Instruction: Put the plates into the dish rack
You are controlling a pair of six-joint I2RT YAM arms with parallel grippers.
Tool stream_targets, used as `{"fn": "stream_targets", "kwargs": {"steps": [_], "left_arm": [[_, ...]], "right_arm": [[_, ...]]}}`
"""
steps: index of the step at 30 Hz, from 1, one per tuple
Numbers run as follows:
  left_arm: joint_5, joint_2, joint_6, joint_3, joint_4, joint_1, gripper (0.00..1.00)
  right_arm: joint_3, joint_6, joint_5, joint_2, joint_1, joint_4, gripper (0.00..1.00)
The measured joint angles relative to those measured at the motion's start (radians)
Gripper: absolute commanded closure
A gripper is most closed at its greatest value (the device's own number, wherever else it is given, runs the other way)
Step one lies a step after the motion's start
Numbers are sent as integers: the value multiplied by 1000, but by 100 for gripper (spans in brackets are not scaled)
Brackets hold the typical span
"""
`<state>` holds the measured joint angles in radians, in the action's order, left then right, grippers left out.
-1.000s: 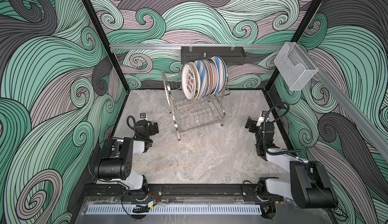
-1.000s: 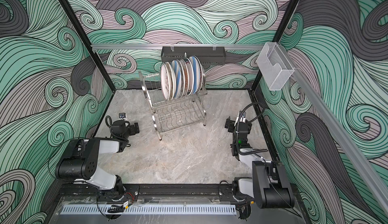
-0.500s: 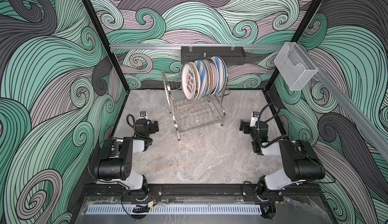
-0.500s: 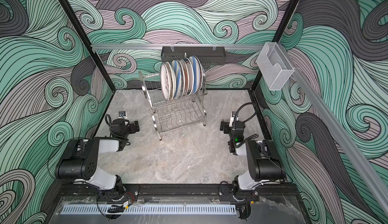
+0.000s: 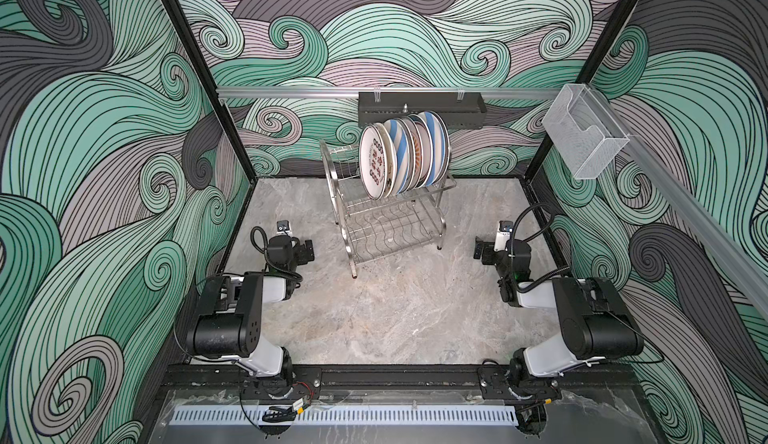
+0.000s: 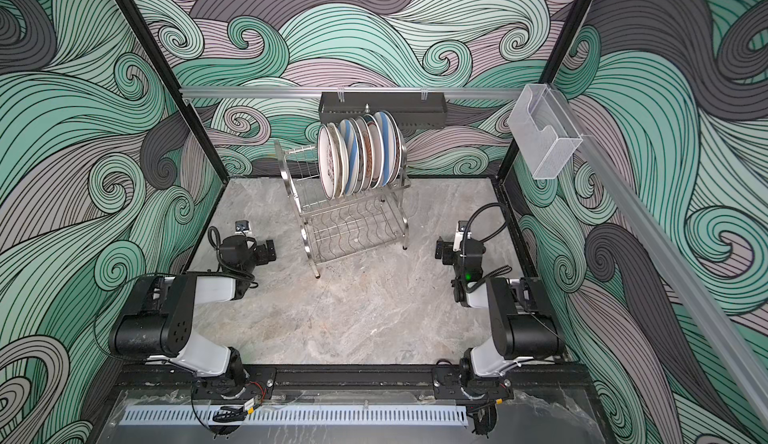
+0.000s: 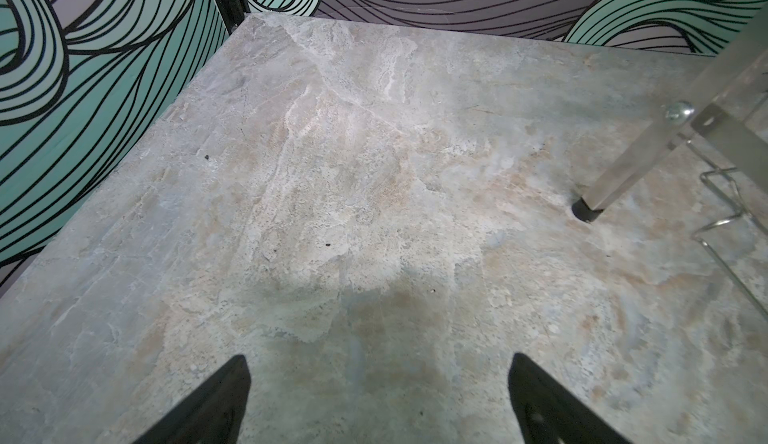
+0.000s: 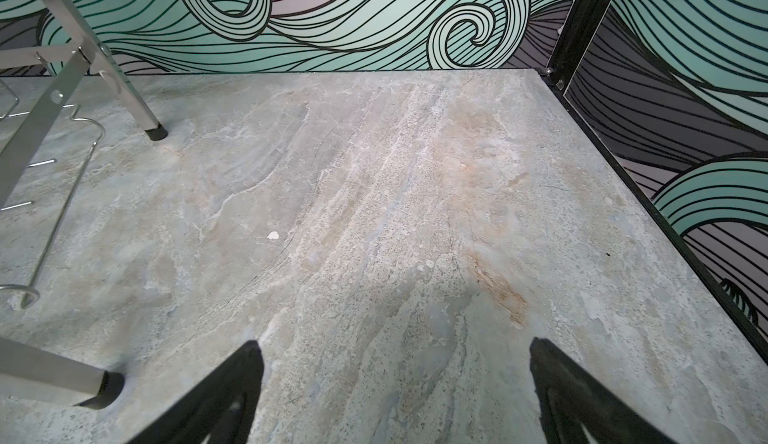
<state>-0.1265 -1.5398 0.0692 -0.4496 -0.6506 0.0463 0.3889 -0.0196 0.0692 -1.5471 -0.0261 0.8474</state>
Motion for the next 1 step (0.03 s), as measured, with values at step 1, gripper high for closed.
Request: {"fn": "stream_targets", "kwargs": {"steps": [1], "left_arm": [[0, 0, 0, 0, 0, 0, 1]], "right_arm": [[0, 0, 0, 0, 0, 0, 1]]}}
